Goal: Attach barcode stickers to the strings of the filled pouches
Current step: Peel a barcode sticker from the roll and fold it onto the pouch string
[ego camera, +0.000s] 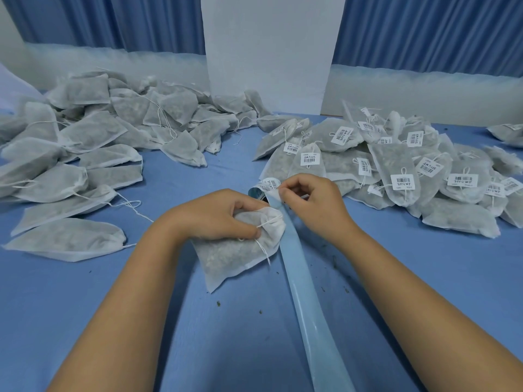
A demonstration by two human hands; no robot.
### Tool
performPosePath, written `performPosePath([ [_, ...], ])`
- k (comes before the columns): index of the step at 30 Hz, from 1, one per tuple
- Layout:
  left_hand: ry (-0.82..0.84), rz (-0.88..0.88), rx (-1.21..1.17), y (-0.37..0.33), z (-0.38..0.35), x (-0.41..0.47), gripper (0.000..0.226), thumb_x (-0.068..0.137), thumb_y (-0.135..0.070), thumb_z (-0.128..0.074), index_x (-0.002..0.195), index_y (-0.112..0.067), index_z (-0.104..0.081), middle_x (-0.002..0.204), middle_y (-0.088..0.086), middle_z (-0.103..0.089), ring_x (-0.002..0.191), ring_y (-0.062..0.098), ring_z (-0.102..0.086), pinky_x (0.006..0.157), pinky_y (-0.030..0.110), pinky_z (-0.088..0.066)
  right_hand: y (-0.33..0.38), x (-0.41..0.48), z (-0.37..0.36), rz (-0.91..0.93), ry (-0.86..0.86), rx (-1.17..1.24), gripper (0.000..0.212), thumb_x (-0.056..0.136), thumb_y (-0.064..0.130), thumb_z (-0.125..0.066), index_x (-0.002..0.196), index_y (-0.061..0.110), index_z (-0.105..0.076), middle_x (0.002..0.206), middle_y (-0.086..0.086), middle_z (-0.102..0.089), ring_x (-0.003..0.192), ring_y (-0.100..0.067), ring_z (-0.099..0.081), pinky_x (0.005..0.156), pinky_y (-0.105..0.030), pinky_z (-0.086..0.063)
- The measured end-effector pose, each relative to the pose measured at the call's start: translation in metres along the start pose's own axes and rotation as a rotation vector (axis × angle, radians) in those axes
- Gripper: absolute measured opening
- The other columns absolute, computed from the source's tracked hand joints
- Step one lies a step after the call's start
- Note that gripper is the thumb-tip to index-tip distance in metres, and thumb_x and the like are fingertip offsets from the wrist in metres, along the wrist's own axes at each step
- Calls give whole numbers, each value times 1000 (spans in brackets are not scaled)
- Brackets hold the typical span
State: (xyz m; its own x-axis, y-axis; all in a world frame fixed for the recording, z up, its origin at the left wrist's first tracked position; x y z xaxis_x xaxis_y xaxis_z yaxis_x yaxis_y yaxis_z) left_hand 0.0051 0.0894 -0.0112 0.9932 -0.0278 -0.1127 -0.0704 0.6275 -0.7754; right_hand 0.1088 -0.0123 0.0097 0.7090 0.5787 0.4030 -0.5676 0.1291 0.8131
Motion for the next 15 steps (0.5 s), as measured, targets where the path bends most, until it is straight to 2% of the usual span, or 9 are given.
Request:
performPosePath([
  [2, 5, 6, -9, 1, 0, 0, 40, 89, -10, -70, 121, -34, -70, 115, -16, -72, 112, 4, -64, 95, 18, -47, -3, 0, 1, -29, -12, 15, 8, 87, 7, -66, 83, 11, -70, 74, 7, -68, 69, -6, -61, 65, -12, -46],
  [5, 23, 22, -17, 3, -2, 0, 40, 89, -10, -70, 123, -33, -69, 115, -15, -72, 111, 6, -65, 94, 20, -49, -8, 2, 4, -70, -30, 18, 6, 89, 11, -65, 85, 11, -70, 79, -3, -71, 73, -17, -64, 67, -18, -49],
  [9, 18, 34, 1, 5, -2, 0, 38, 89, -13, -71, 117, -39, -70, 111, -14, -73, 102, 3, -67, 91, 20, -49, -5, 1, 5, -58, -33, 24, 7, 90, 9, -64, 85, 12, -69, 85, -3, -71, 73, -7, -61, 64, -10, -44],
  [12, 10, 45, -21, 7, 1, -1, 35, 88, -13, -71, 114, -37, -72, 112, -7, -74, 102, 9, -68, 89, 22, -51, -4, 1, 7, -61, -43, 31, 7, 90, 8, -64, 86, 9, -69, 85, -4, -71, 72, -5, -60, 64, -10, -44],
  [15, 15, 34, -33, 6, 0, 0, 36, 89, -13, -72, 114, -38, -72, 109, -8, -74, 92, 1, -67, 85, 22, -52, -5, 1, 8, -71, -50, 43, 6, 90, 9, -64, 87, 8, -69, 83, -4, -71, 71, -6, -60, 64, -11, -45],
])
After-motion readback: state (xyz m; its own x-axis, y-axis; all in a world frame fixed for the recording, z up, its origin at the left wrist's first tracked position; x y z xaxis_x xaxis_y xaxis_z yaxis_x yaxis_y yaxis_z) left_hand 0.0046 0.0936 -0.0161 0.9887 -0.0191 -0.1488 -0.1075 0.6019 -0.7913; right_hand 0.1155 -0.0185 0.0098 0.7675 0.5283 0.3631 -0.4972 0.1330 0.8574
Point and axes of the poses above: each hand's wrist, its own x-axis towards the middle knuckle, its own z-axis out of the back of the hand, y = z × x, the point moved 10 cm from there along x, towards the middle knuckle
